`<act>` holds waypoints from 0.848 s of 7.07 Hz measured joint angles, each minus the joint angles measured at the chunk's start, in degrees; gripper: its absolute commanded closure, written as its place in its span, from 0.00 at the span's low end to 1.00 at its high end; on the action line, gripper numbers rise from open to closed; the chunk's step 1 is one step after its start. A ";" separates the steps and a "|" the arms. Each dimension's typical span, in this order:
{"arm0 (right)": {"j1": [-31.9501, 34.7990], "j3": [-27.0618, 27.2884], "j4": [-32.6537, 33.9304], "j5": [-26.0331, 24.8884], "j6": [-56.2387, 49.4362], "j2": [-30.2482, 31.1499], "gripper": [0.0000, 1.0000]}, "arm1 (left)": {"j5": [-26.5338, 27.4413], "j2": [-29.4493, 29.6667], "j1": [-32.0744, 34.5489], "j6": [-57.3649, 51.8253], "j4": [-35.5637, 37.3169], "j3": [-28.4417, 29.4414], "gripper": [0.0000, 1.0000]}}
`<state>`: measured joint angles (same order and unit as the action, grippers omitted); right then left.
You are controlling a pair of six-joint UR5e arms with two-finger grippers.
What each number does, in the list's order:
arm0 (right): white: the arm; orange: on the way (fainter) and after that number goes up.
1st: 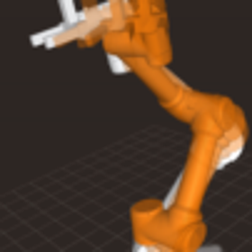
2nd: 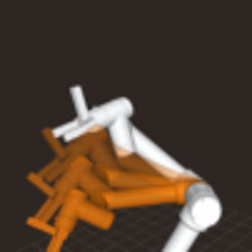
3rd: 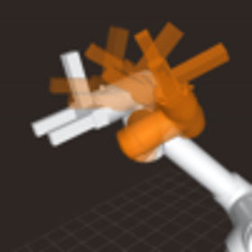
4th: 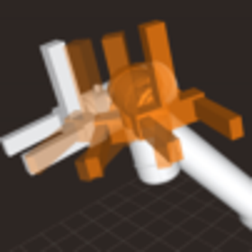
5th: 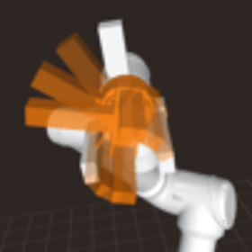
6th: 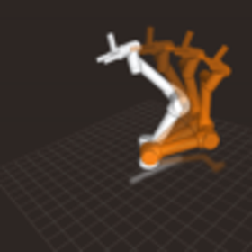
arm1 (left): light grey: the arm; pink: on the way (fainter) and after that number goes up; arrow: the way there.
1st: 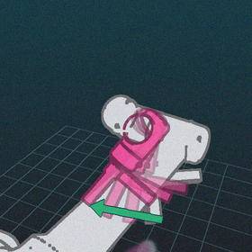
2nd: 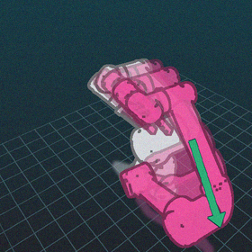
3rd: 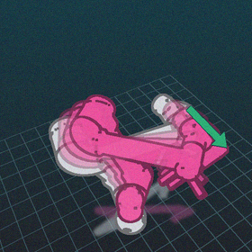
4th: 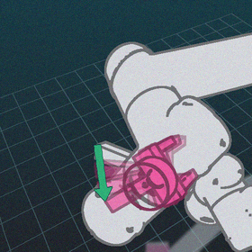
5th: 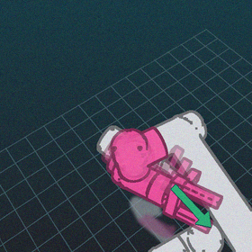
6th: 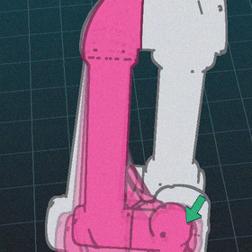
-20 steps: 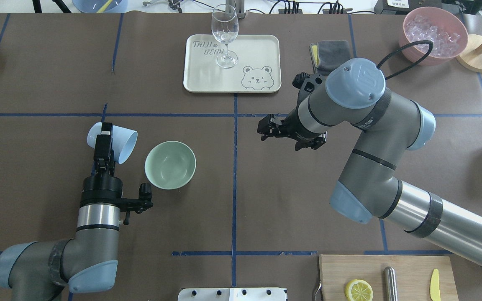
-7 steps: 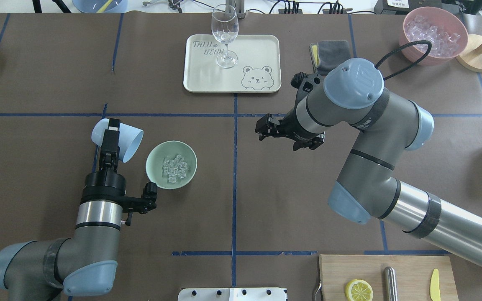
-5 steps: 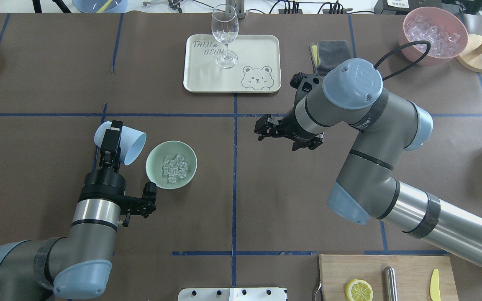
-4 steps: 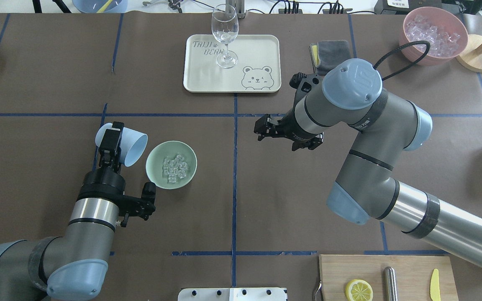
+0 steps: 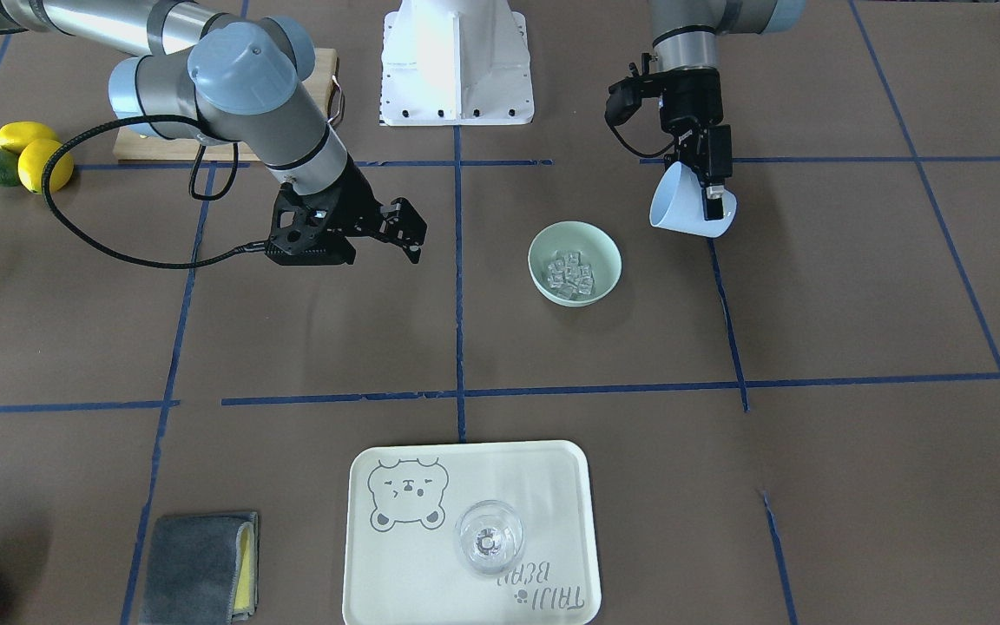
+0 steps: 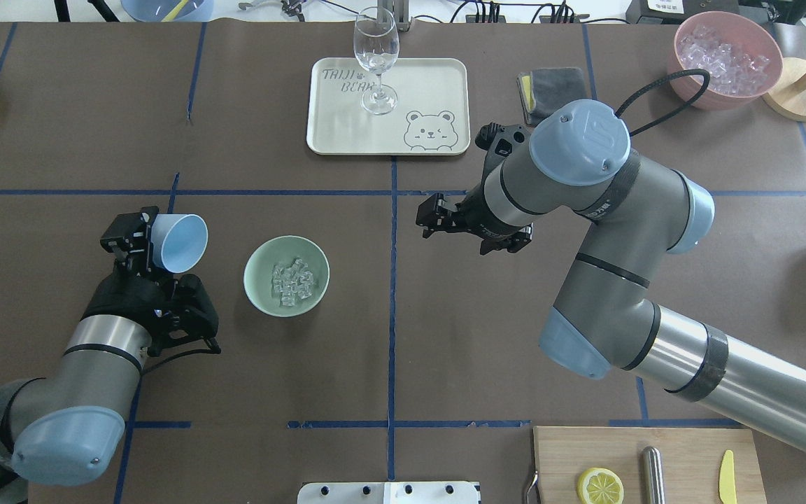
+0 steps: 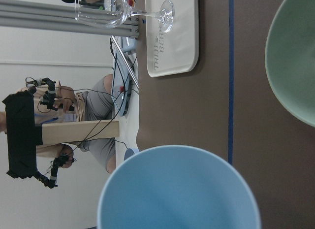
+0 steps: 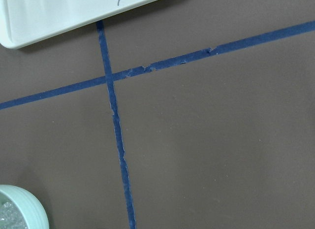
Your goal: Pour ice into bowl
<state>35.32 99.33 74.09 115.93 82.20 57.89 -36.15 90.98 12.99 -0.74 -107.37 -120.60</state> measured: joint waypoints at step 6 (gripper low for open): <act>-4.23 -0.27 0.00 -2.76 1.37 -1.71 0.00 | -8.97 -20.53 6.78 23.68 -15.84 -2.08 1.00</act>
<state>31.09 99.07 74.09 113.16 83.57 56.18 -45.12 70.45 19.78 22.94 -123.21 -122.68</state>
